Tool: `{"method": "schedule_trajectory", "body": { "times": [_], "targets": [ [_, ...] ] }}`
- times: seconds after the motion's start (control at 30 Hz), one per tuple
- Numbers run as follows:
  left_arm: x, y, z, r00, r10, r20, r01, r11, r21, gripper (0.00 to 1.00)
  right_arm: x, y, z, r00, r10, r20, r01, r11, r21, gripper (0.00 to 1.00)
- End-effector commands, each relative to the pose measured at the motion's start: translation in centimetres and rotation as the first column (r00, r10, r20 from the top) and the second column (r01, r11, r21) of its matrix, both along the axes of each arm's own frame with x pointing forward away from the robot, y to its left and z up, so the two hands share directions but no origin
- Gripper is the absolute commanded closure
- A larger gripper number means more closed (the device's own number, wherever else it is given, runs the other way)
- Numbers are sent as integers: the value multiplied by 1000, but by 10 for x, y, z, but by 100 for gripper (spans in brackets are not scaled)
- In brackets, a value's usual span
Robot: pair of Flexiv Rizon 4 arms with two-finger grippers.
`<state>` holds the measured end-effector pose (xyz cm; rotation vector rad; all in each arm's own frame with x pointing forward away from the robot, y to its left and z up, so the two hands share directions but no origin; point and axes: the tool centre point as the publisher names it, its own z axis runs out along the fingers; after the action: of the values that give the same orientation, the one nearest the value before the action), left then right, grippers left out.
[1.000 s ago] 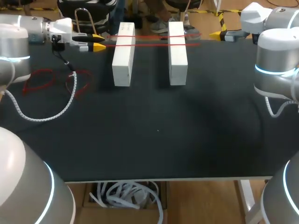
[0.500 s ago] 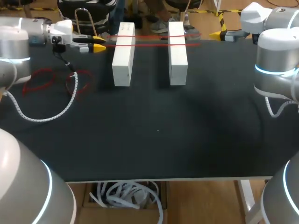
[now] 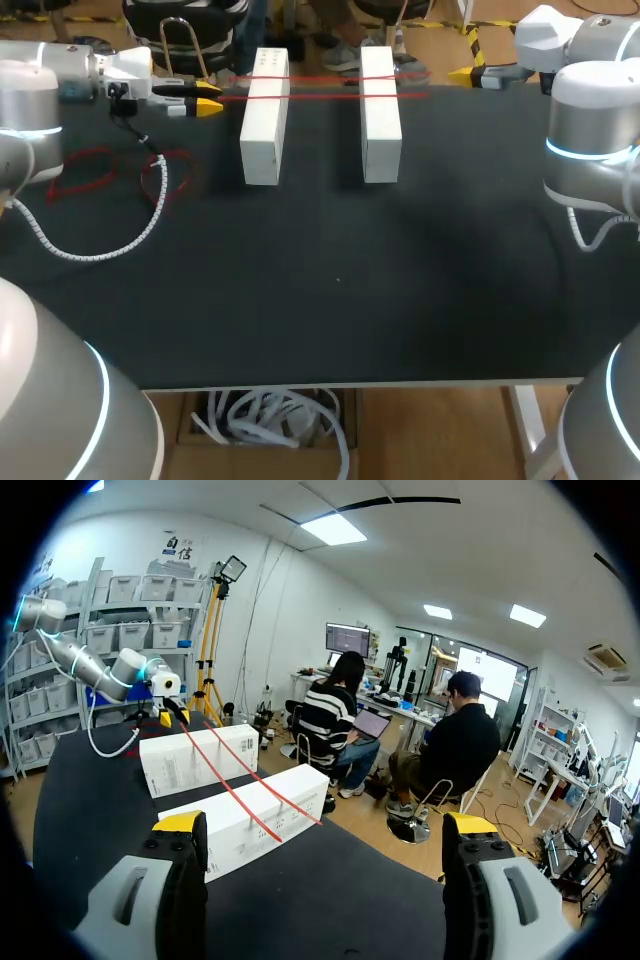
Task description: Grab the tape and strap the tape.
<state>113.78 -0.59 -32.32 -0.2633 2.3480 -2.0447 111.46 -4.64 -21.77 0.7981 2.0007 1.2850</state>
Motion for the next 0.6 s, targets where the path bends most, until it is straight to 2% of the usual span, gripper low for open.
{"method": "schedule_trajectory", "body": {
  "times": [0.03,0.6],
  "targets": [
    [2,-2,-1,1000,-11,9,11,1000,-5,69,0,-1,0,1000,2,-1,-2,1000,0,0],
    [4,-7,-2,1000,-19,10,19,1000,-12,76,0,-1,0,1000,2,-1,-2,1000,0,0]
  ]
}}
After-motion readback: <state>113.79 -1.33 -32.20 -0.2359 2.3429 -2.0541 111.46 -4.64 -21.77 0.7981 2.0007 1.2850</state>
